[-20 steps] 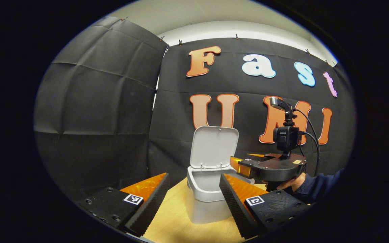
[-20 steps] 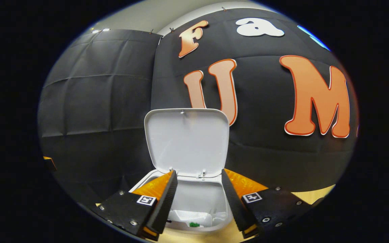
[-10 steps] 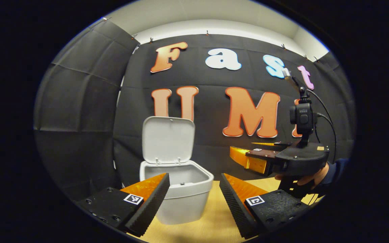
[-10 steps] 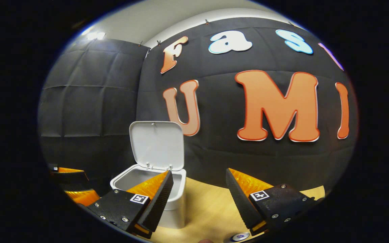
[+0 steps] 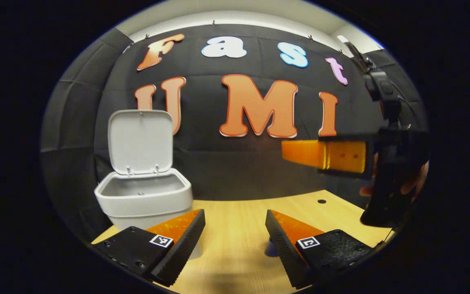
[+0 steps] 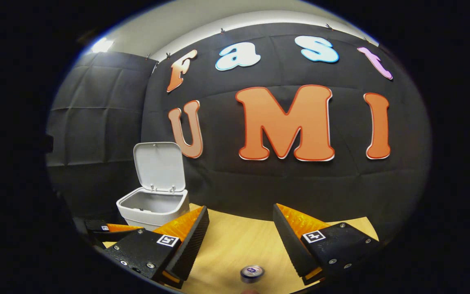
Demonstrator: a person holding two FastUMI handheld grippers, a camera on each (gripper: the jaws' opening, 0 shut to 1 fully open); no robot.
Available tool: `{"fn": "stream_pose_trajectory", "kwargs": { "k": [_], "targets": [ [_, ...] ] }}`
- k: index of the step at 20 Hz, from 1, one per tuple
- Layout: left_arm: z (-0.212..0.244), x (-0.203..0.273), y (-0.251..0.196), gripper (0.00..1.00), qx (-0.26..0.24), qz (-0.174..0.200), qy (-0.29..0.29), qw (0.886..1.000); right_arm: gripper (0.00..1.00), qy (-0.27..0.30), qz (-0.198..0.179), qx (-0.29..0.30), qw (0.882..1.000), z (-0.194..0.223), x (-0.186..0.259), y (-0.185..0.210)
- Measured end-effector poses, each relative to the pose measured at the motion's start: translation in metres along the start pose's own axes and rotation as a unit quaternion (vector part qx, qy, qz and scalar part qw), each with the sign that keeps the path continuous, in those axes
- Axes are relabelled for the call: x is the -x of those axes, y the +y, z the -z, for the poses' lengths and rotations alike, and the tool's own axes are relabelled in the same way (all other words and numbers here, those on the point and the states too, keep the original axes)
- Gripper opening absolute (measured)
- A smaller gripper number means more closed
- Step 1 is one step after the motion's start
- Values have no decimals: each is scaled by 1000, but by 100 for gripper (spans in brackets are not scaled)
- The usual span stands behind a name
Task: Press the lid of the desktop garbage bin to open it, pick up the crumpled paper on the desktop and throw it into the bin, then pick up the pop can on the desktop and drop it into the bin, and finally close the garbage bin lid.
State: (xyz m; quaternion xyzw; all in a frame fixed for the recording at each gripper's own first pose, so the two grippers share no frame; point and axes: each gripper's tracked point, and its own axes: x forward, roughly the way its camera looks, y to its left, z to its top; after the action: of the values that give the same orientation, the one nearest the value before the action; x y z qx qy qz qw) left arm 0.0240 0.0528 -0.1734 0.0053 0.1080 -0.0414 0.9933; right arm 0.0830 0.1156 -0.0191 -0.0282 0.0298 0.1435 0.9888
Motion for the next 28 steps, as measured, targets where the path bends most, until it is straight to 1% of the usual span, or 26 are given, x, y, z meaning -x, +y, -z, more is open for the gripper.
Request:
{"fn": "stream_pose_trajectory", "kwargs": {
  "k": [3,6,8,9,12,14,18,20,24,25,27,28],
  "targets": [
    [39,-25,-34,94,-15,36,33,999,94,12,37,12,999,7,18,-34],
    [83,-48,-69,95,-34,77,83,993,94,22,76,11,997,10,37,-67],
    [114,-61,-90,96,-40,95,105,989,94,29,98,8,995,13,47,-85],
    [129,-70,-96,96,-45,98,117,987,94,33,108,8,994,15,53,-94],
    [160,-88,-106,99,-45,103,140,984,94,40,132,10,990,16,65,-112],
    [171,-98,-111,99,-44,105,155,981,94,44,144,14,989,18,72,-120],
    [210,-122,-112,99,-33,100,196,975,94,53,163,15,985,19,86,-132],
    [220,-139,-116,99,-28,102,206,973,94,57,173,18,983,20,93,-140],
    [229,-155,-125,98,-42,108,209,971,94,68,192,13,979,26,103,-153],
    [232,-160,-127,97,-45,109,212,970,94,69,195,10,978,26,104,-155],
    [230,-166,-130,86,-45,111,212,970,94,69,198,9,978,26,105,-158],
    [227,-166,-130,84,-47,111,211,970,94,70,199,8,977,28,105,-159]
  ]
}}
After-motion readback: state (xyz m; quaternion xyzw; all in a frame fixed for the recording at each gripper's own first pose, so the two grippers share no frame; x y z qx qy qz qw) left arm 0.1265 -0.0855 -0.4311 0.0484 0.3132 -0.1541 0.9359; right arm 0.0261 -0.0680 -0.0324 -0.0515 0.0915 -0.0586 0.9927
